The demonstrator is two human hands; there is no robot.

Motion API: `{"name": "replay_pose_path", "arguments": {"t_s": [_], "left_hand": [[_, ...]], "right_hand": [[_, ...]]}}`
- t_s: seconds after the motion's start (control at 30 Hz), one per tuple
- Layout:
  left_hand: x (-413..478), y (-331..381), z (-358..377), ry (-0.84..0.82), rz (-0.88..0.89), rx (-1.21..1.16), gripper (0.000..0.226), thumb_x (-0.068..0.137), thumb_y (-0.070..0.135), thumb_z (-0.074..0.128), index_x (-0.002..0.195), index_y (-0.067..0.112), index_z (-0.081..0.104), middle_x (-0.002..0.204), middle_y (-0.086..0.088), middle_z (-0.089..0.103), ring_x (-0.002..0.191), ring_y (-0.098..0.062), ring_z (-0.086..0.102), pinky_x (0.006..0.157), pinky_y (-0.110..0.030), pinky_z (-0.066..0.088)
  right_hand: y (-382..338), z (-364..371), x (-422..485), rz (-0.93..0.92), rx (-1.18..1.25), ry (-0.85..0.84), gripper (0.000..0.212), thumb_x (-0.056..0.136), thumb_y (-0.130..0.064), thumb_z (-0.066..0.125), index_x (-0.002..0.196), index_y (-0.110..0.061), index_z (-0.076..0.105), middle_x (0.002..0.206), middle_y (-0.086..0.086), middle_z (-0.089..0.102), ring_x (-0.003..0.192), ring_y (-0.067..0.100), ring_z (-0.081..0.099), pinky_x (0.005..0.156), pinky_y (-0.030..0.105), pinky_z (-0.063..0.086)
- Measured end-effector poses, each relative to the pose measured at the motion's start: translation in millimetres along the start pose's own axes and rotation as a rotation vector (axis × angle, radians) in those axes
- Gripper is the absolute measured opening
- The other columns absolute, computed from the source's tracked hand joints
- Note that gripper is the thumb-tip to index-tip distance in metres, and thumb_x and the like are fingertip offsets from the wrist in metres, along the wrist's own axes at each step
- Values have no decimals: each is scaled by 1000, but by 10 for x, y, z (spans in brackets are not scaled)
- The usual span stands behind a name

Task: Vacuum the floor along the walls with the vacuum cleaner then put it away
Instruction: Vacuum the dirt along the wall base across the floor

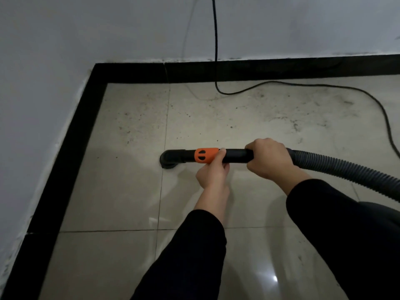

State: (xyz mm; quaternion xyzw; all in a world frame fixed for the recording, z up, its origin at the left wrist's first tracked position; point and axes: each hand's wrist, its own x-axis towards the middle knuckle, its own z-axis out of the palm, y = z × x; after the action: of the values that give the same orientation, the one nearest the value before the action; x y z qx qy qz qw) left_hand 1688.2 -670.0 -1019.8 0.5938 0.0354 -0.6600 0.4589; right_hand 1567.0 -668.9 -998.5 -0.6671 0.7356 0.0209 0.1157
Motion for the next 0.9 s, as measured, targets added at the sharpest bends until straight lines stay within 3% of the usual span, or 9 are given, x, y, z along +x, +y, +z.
{"name": "replay_pose_path", "arguments": {"t_s": [0.5, 0.9], "left_hand": [[-188, -102, 113, -72, -71, 41, 21, 76, 6, 81, 84, 4, 62, 98, -15, 72, 89, -22, 71, 60, -19, 56], [23, 2, 225, -121, -41, 61, 20, 76, 7, 81, 87, 2, 66, 90, -11, 73, 80, -17, 72, 67, -20, 56]], "right_hand": [[160, -159, -198, 89, -66, 3, 12, 77, -11, 57, 84, -21, 58, 66, -2, 50, 71, 27, 53, 70, 33, 36], [130, -125, -51, 88, -56, 36, 17, 79, -11, 55, 89, -24, 54, 68, -4, 48, 72, 24, 48, 75, 34, 34]]}}
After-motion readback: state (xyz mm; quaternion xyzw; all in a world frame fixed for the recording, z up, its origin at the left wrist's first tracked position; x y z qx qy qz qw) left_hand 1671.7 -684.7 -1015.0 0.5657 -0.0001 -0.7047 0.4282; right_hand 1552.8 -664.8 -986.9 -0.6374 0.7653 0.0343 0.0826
